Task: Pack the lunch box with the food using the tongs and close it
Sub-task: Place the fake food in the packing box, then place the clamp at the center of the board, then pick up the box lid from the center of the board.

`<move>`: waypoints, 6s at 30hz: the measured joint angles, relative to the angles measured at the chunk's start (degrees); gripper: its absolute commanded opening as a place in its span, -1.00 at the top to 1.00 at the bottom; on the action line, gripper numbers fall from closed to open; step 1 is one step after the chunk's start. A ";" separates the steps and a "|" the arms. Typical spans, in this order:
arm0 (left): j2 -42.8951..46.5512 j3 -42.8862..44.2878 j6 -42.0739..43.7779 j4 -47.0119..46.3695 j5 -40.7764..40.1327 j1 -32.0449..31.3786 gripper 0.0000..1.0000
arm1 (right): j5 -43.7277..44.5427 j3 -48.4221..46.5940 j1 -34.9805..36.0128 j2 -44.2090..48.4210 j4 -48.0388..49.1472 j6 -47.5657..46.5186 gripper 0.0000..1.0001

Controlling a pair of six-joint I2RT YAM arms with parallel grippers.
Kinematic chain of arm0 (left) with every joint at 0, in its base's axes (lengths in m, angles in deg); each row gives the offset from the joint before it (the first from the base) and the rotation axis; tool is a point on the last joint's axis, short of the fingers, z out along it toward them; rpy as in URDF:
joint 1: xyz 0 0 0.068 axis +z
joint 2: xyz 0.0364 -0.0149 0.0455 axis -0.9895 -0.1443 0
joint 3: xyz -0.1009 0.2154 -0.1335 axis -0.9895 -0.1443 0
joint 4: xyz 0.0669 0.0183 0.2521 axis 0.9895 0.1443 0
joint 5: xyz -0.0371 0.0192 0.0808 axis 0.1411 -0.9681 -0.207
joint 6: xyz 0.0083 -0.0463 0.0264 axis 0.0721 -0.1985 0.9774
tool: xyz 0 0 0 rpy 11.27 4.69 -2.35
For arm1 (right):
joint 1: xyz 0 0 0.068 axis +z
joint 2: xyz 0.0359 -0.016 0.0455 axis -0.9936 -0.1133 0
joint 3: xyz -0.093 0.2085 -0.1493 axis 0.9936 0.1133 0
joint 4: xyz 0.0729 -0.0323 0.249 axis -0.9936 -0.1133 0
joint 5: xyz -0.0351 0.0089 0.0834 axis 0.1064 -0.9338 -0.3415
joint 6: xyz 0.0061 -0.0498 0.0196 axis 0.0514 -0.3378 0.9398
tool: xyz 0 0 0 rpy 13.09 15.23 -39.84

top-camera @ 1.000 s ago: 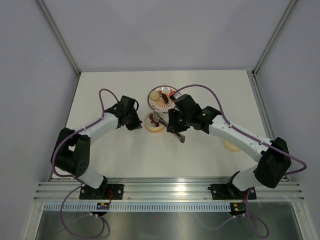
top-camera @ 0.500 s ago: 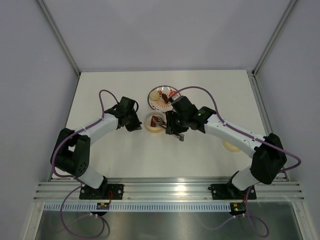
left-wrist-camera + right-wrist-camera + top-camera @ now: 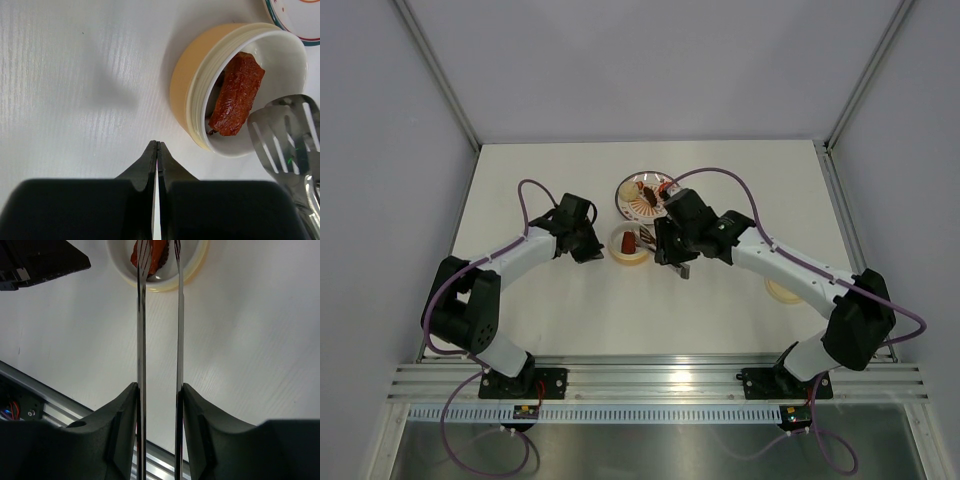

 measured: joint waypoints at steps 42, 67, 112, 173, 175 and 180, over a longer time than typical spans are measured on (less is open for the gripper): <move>12.26 0.00 3.52 5.73 -4.07 0.00 1.00 | 26.45 2.34 -24.46 -15.63 10.78 -2.27 -0.75; 16.81 0.00 6.62 6.23 -3.32 0.00 1.00 | 16.35 24.94 -36.22 6.84 4.48 3.93 -0.36; 19.04 1.95 10.12 6.36 2.78 -2.78 -0.02 | -31.21 34.69 -25.59 30.16 26.64 17.68 1.00; 5.79 3.39 15.10 -21.46 -8.61 -32.13 0.11 | -32.41 32.00 -24.24 17.81 48.02 42.38 1.00; 5.68 3.48 14.99 -21.51 -8.79 -32.24 0.28 | -32.39 32.04 -24.24 17.62 48.26 42.49 1.00; 5.68 3.80 15.13 -21.09 -10.54 -32.72 0.80 | -32.04 32.06 -24.20 17.46 48.54 42.62 0.99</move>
